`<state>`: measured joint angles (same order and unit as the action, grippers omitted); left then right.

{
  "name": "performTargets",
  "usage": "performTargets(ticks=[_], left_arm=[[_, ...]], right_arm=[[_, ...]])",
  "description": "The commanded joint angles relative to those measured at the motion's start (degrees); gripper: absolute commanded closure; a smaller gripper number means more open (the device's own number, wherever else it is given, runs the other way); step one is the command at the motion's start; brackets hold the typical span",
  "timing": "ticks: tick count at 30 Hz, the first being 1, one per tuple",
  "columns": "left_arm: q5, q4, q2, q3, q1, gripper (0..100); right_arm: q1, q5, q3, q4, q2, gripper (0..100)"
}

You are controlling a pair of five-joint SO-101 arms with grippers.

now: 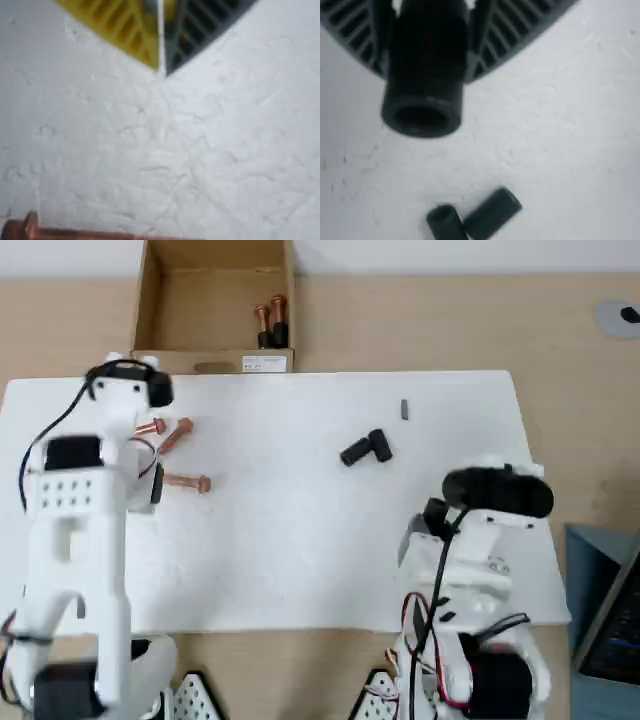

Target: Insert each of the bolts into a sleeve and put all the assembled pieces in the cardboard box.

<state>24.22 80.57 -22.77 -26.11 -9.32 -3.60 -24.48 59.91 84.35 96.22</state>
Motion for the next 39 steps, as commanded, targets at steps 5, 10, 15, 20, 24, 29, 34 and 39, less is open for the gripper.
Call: performTargets(ticks=[5, 10, 15, 20, 24, 29, 34, 39], left_arm=[[10.81, 3.78, 12.97, 13.8, -0.09, 100], [24.09, 8.09, 19.74, 15.3, -0.18, 100], [34.73, 8.18, 22.11, 15.3, -0.18, 100], [43.69, 8.18, 22.46, 17.05, -0.09, 100], [47.56, 8.35, 22.55, 19.96, -0.09, 93], [52.48, 8.18, 22.55, 21.45, 0.26, 89], [56.0, 7.74, 22.64, 20.48, 2.37, 89], [56.26, 2.46, 22.73, 17.76, 4.92, 89]], right_arm=[[1.1, -0.44, 0.31, -1.41, 2.33, 98.9], [1.1, -0.44, 0.13, -1.41, 2.33, 98.9], [1.1, -0.44, 0.13, -1.41, 2.33, 98.9], [1.1, -0.44, 0.13, -1.32, 2.33, 98.9], [1.1, -0.44, 0.13, -1.32, 2.33, 98.9], [1.1, -0.44, 0.13, -1.32, 2.33, 98.9], [1.1, -0.44, 0.13, -1.32, 2.33, 98.9], [1.1, -0.44, 0.13, -1.32, 2.33, 98.9]])
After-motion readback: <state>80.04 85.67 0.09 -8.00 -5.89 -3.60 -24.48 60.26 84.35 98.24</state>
